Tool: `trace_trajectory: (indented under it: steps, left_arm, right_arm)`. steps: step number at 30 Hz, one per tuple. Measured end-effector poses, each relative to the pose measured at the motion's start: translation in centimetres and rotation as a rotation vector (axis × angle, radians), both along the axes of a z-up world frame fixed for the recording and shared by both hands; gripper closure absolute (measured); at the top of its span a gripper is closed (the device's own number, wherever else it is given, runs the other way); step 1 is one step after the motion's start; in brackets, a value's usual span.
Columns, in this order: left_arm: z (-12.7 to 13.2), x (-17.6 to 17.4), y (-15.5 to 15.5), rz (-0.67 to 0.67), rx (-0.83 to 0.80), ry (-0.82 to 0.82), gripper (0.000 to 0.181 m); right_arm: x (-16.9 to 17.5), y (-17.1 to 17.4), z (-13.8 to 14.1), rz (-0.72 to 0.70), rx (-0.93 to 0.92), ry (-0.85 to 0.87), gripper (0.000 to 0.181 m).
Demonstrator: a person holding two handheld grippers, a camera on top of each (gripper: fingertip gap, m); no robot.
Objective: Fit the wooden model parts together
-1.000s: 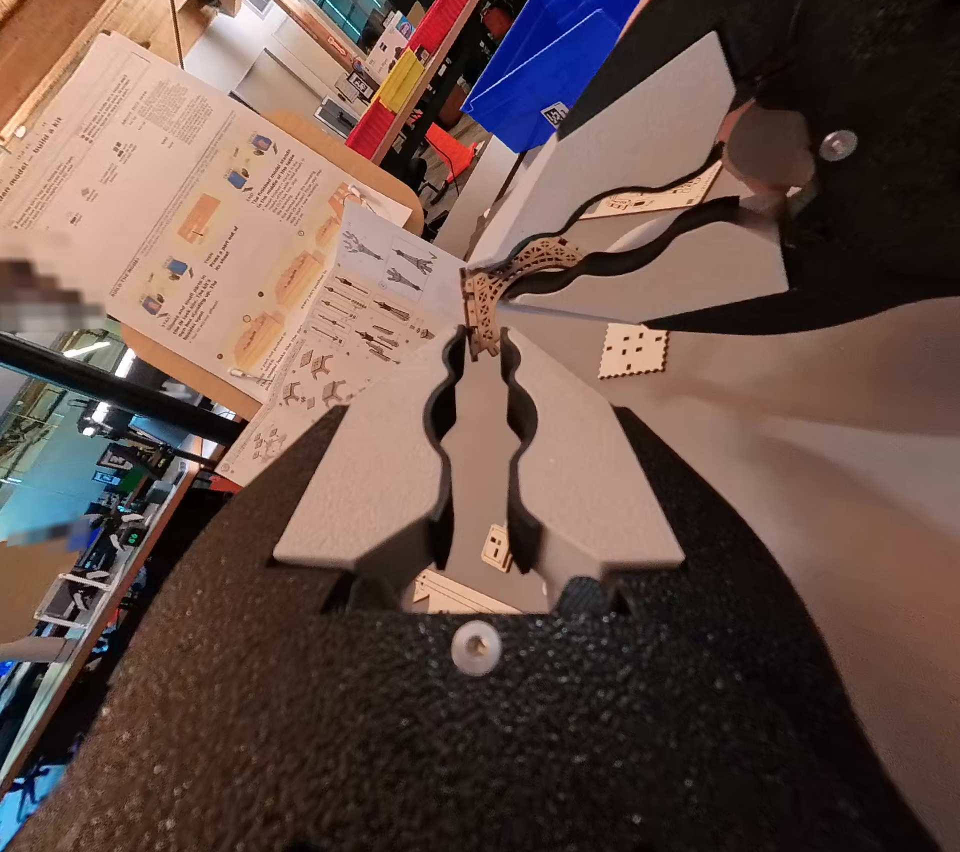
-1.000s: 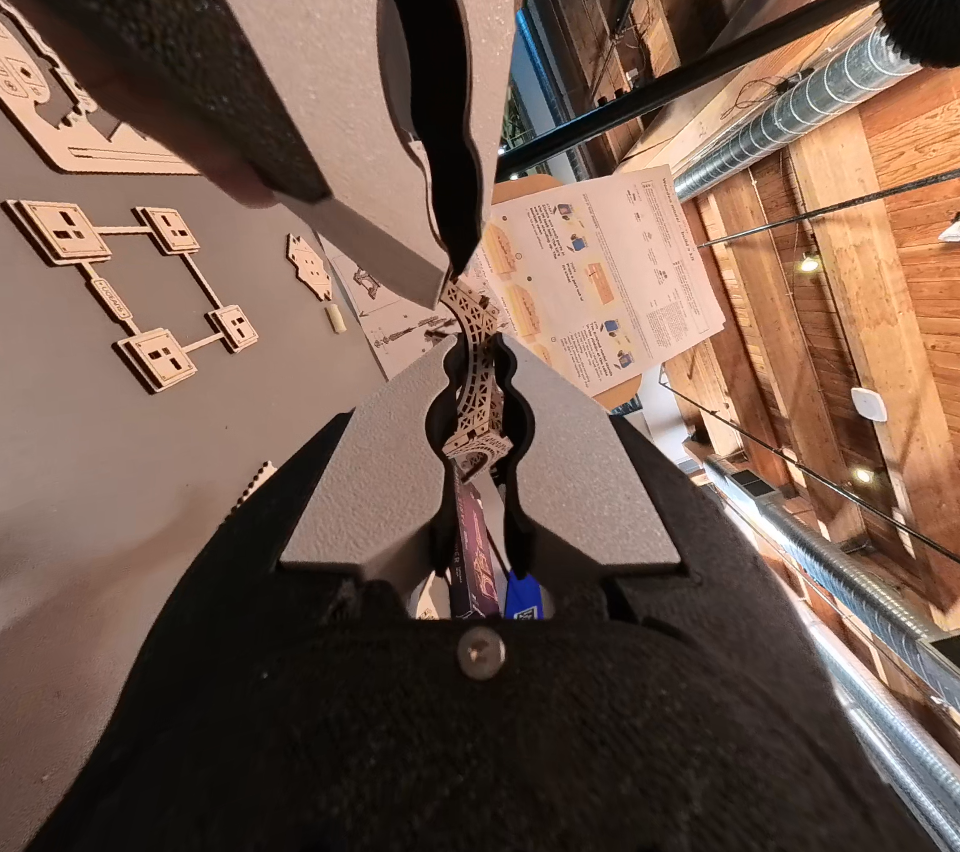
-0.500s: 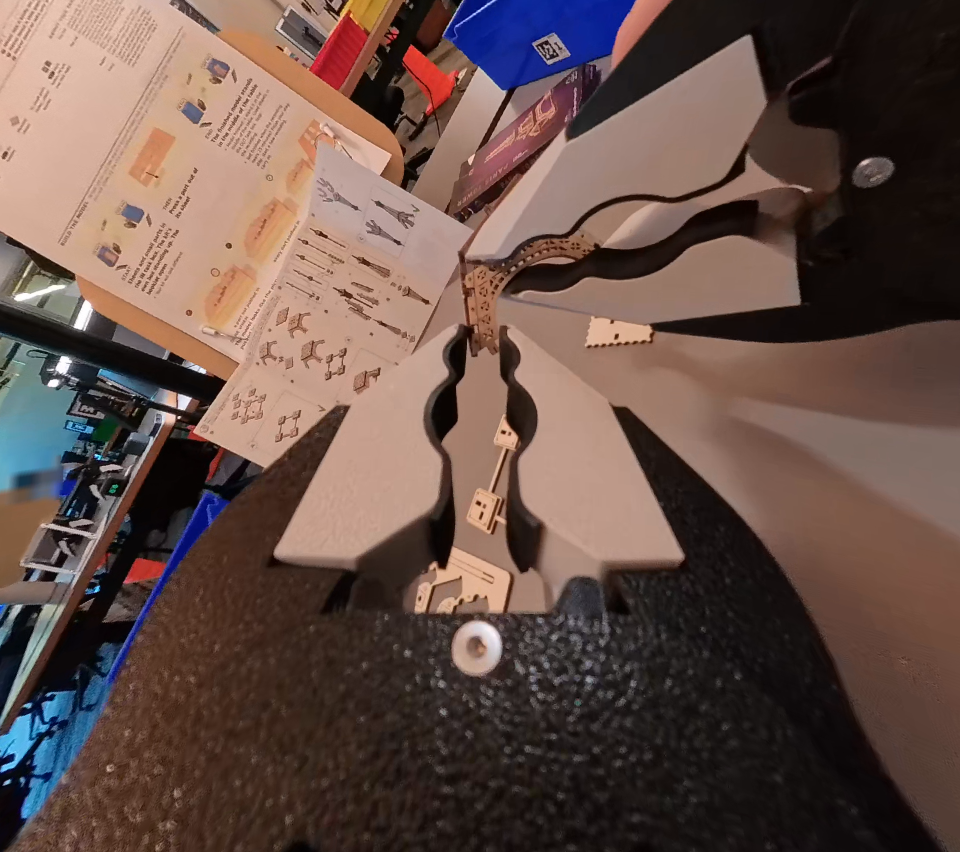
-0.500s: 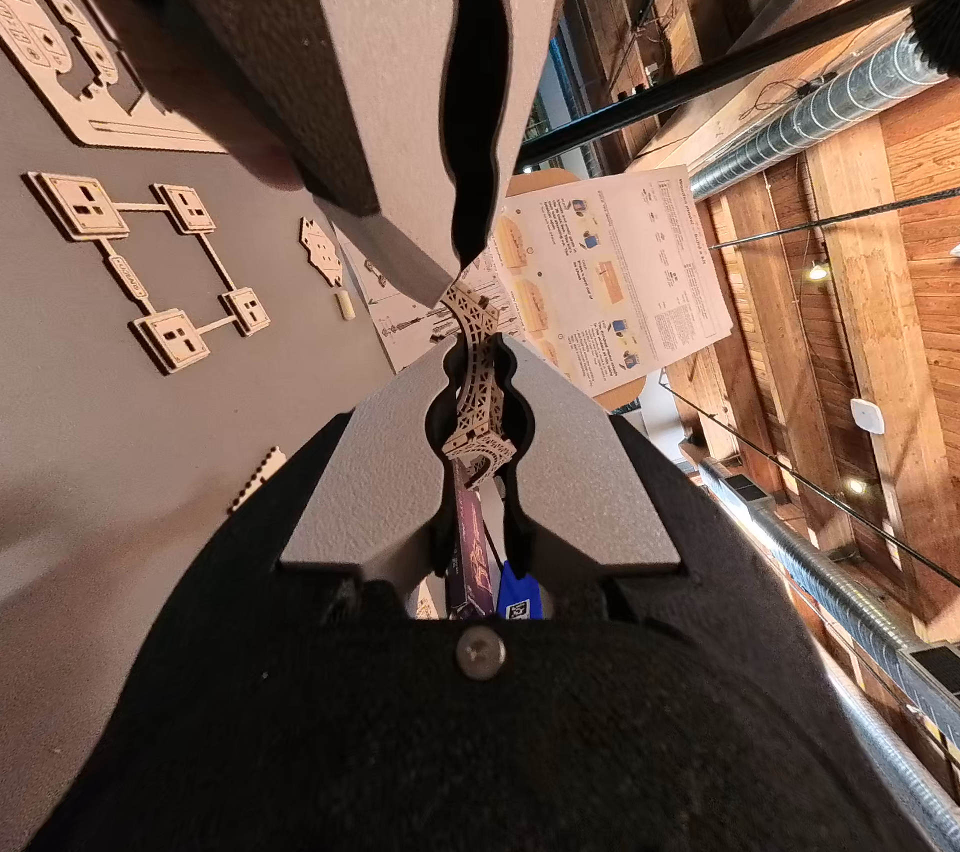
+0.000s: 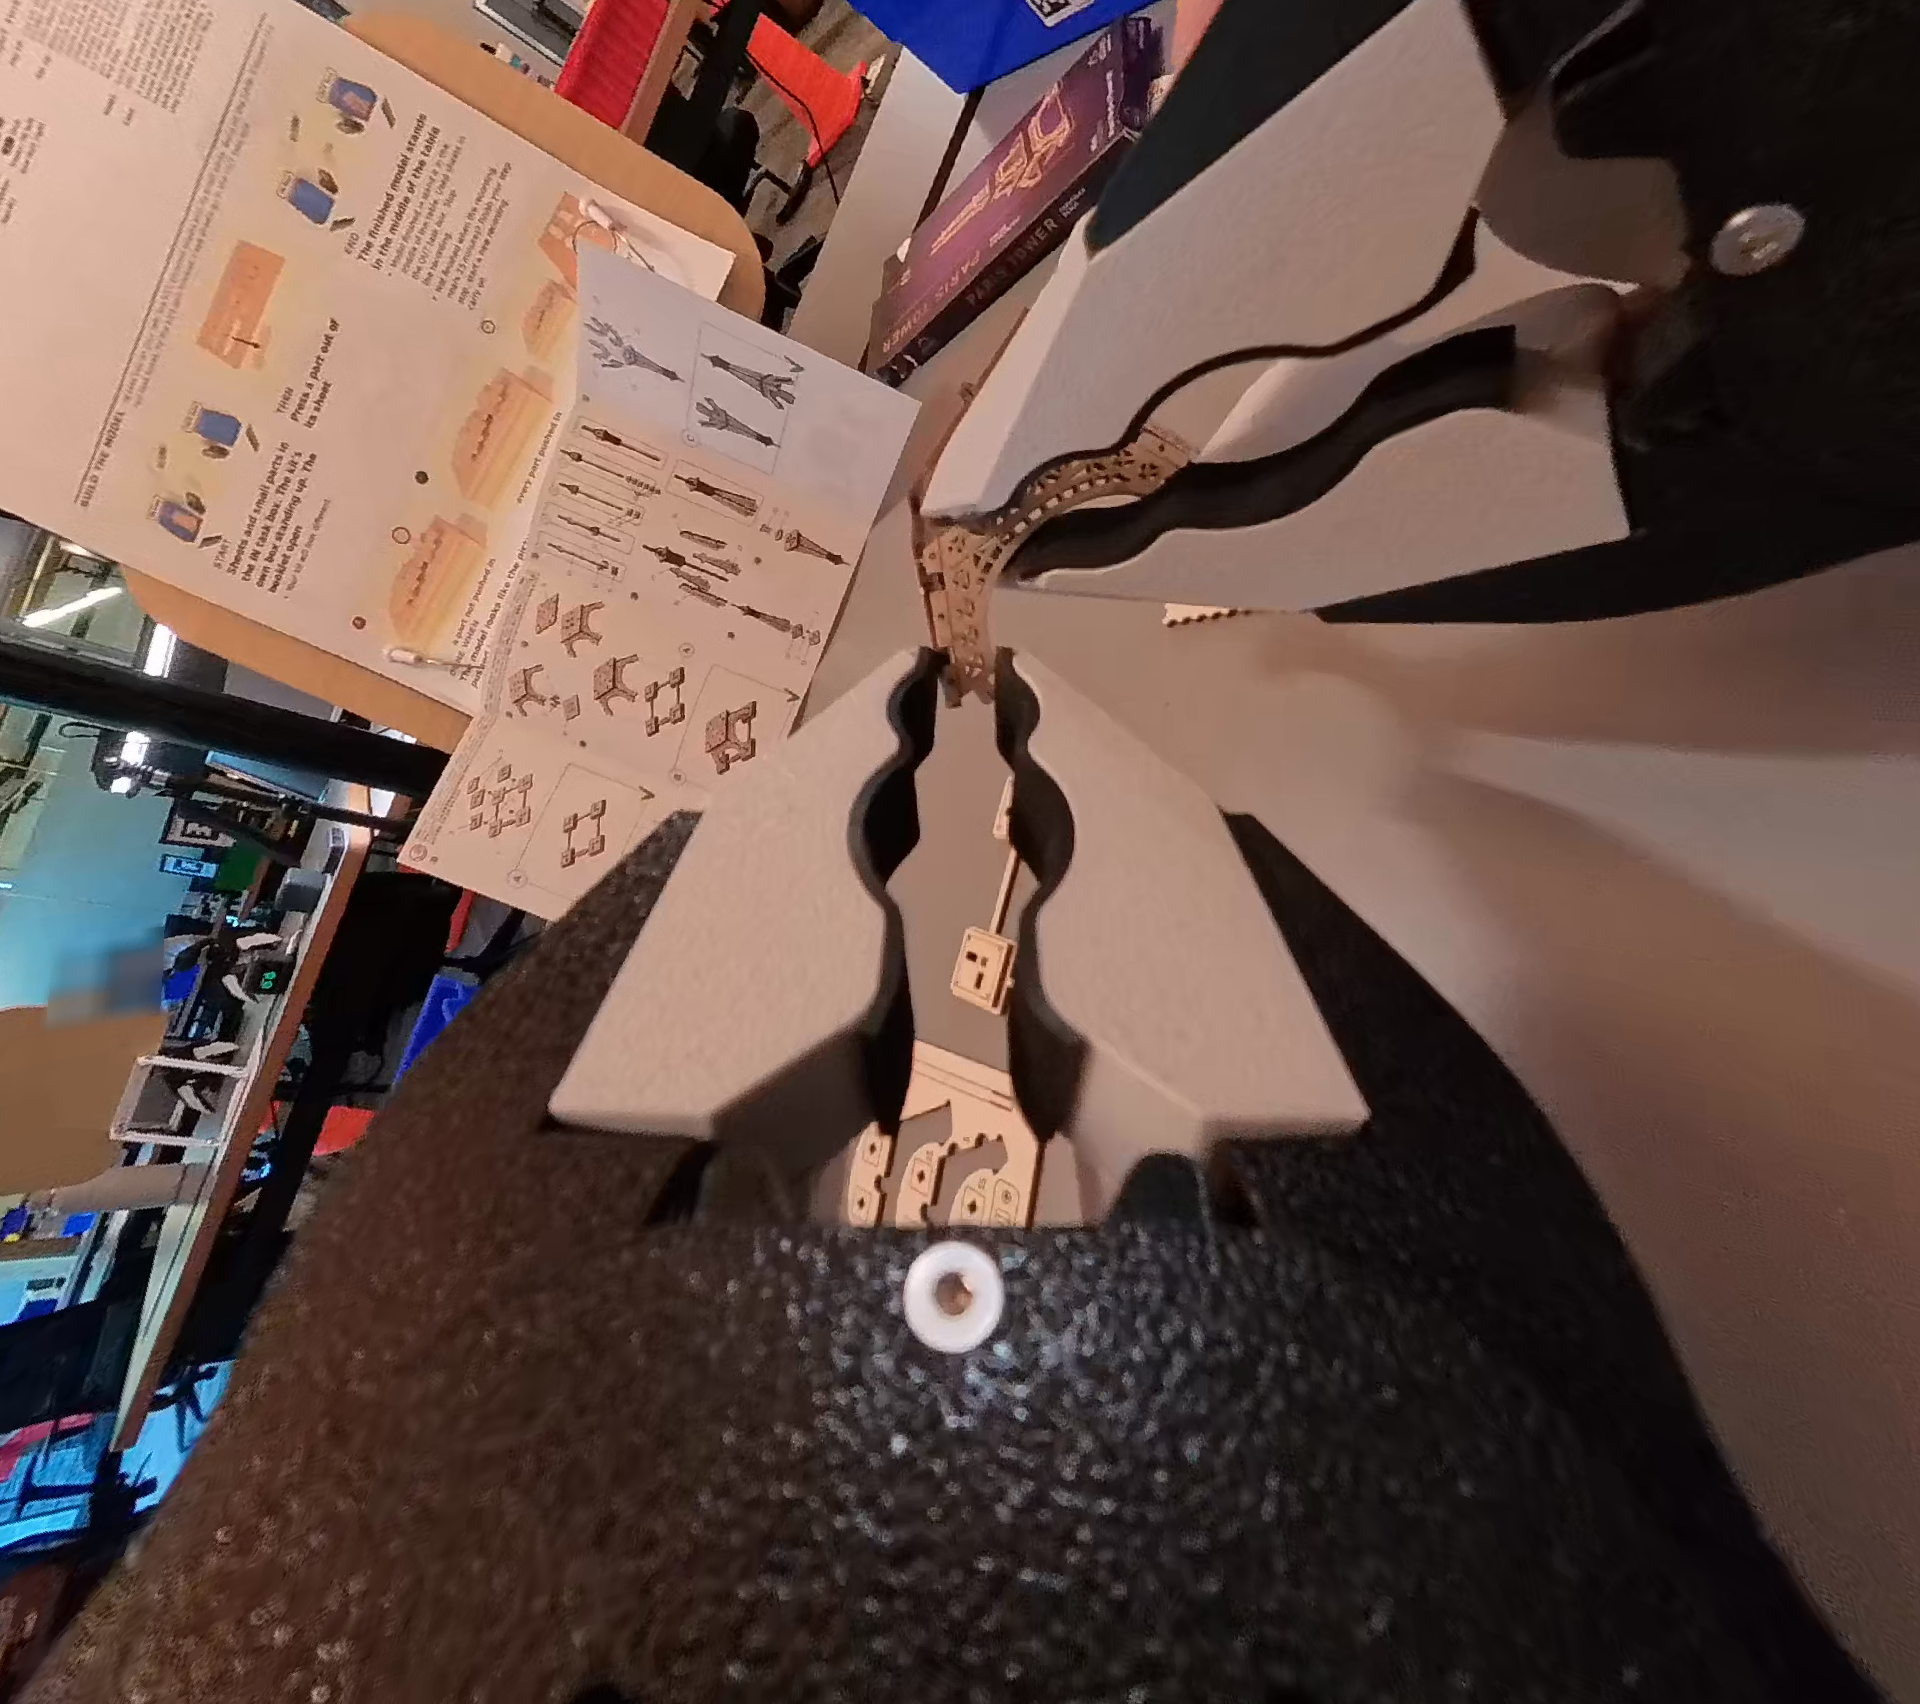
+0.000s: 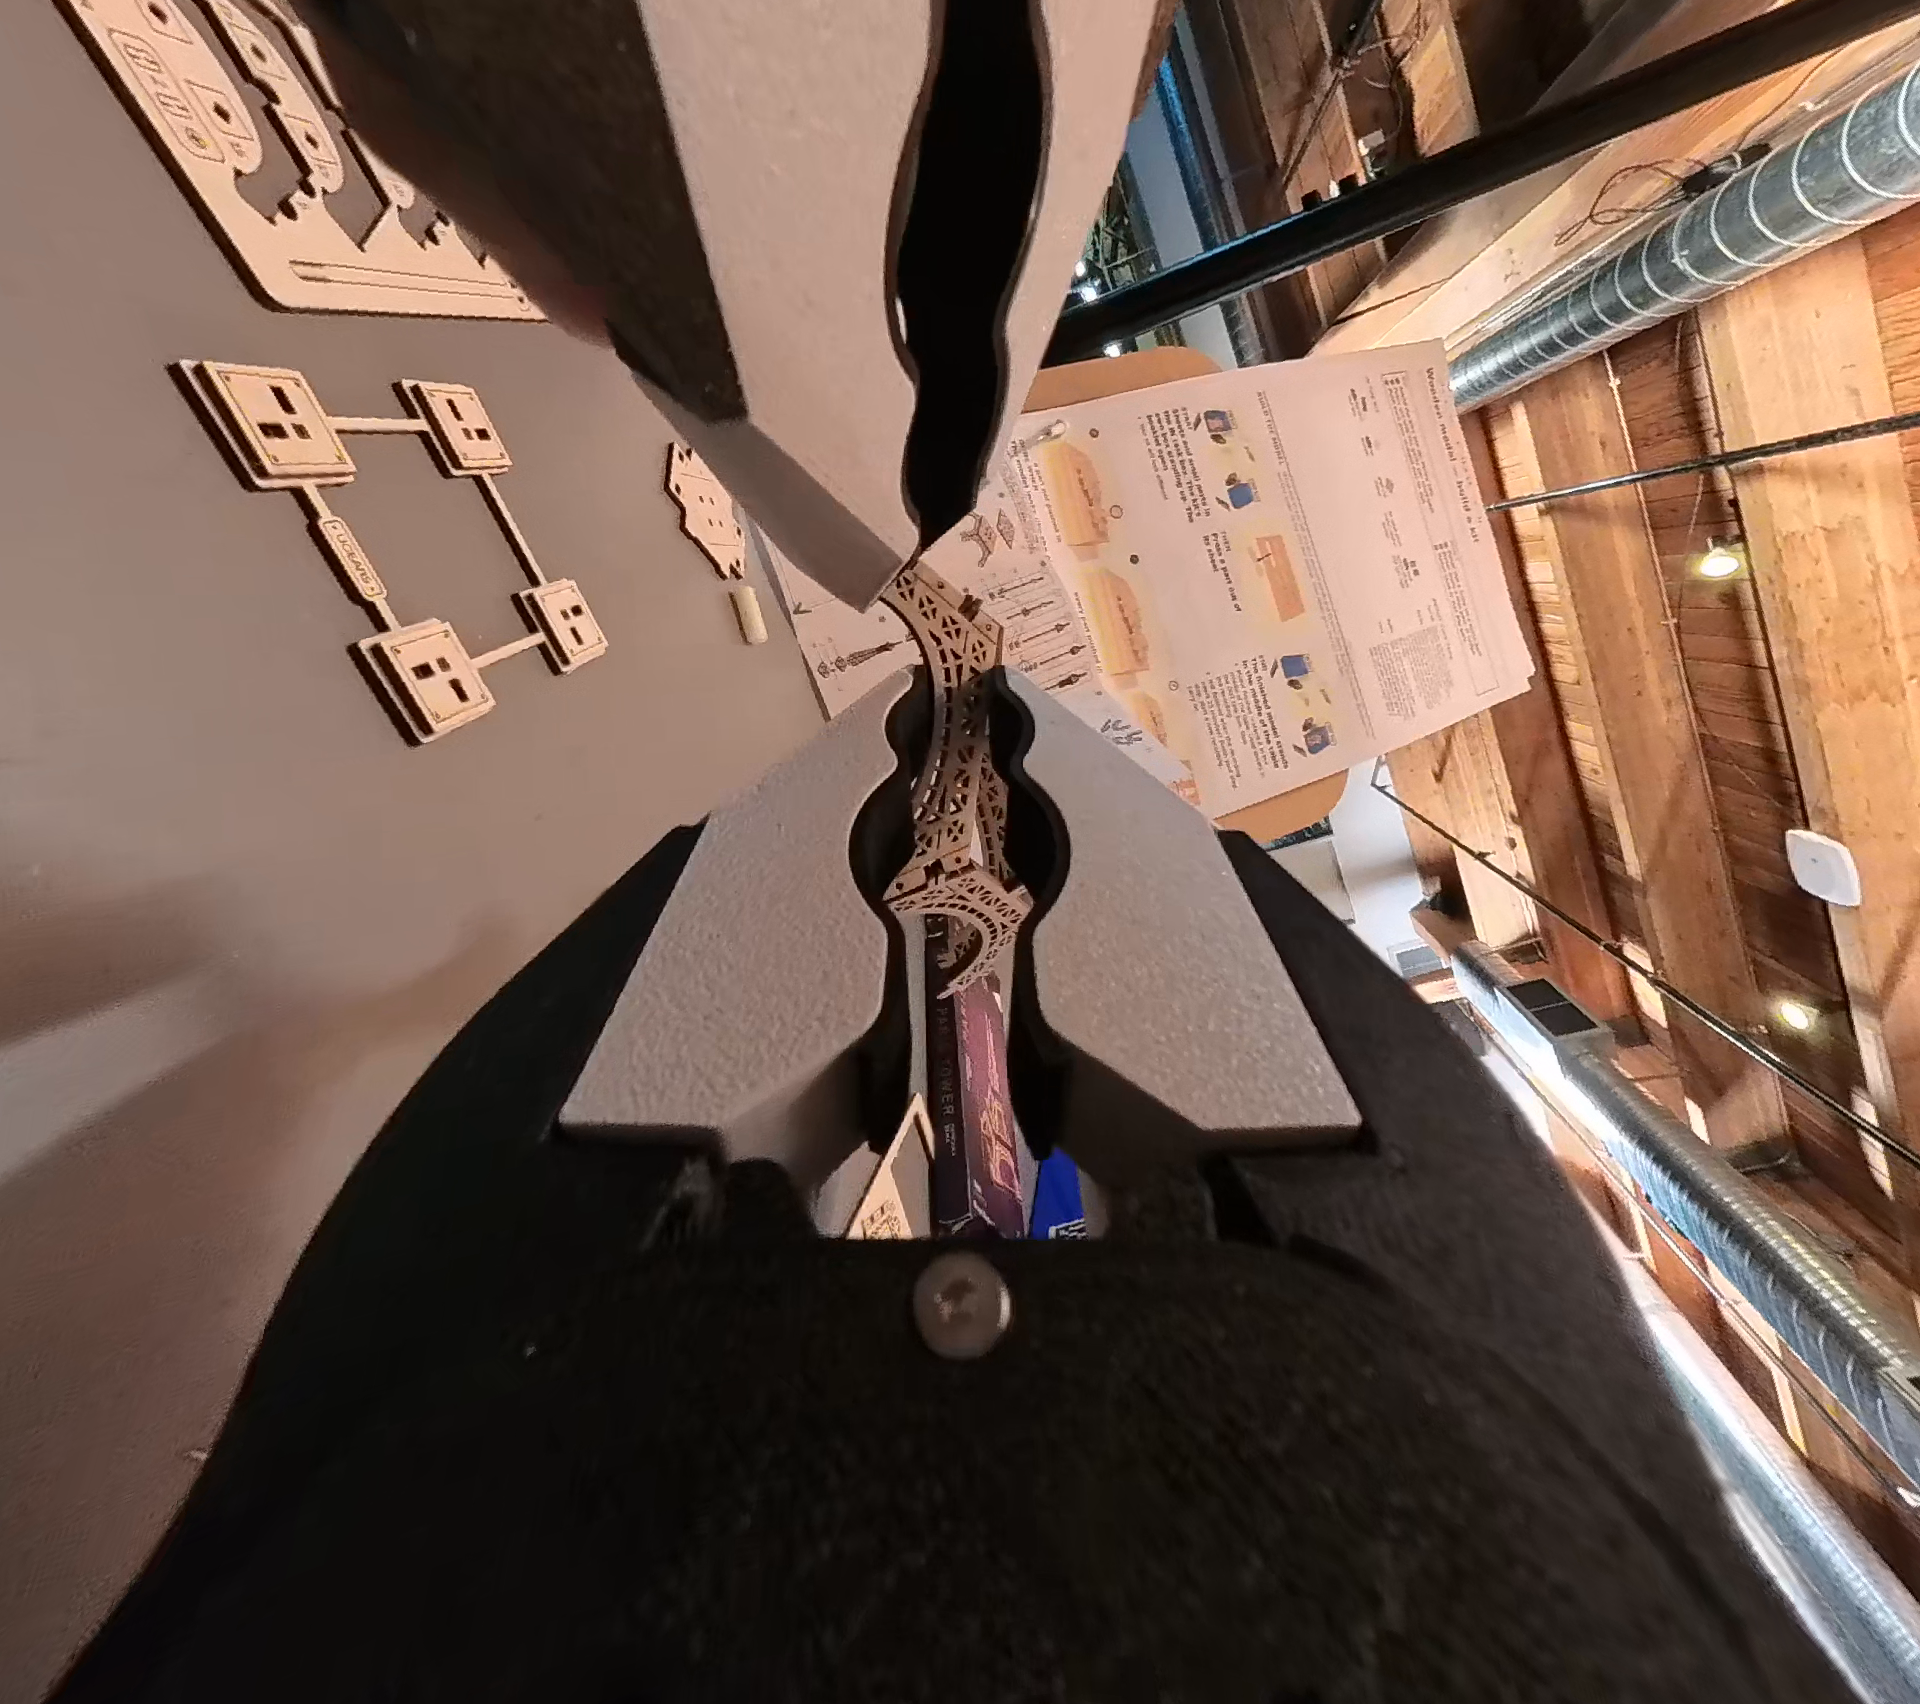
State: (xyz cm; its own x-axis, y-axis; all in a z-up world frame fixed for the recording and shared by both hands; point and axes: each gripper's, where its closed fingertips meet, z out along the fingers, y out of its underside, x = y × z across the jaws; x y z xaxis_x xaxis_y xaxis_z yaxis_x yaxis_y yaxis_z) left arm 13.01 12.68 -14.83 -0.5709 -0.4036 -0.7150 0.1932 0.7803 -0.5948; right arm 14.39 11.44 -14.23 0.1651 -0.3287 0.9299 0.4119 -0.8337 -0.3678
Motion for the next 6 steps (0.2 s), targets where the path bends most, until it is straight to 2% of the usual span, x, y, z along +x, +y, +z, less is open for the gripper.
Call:
trace_trajectory:
  steps: [6]
  left_arm:
    - [-0.36, -0.08, 0.15, -0.004, 0.028, 0.022, 0.173]
  right_arm:
    - [-0.07, 0.15, -0.38, 0.006, -0.002, 0.023, 0.173]
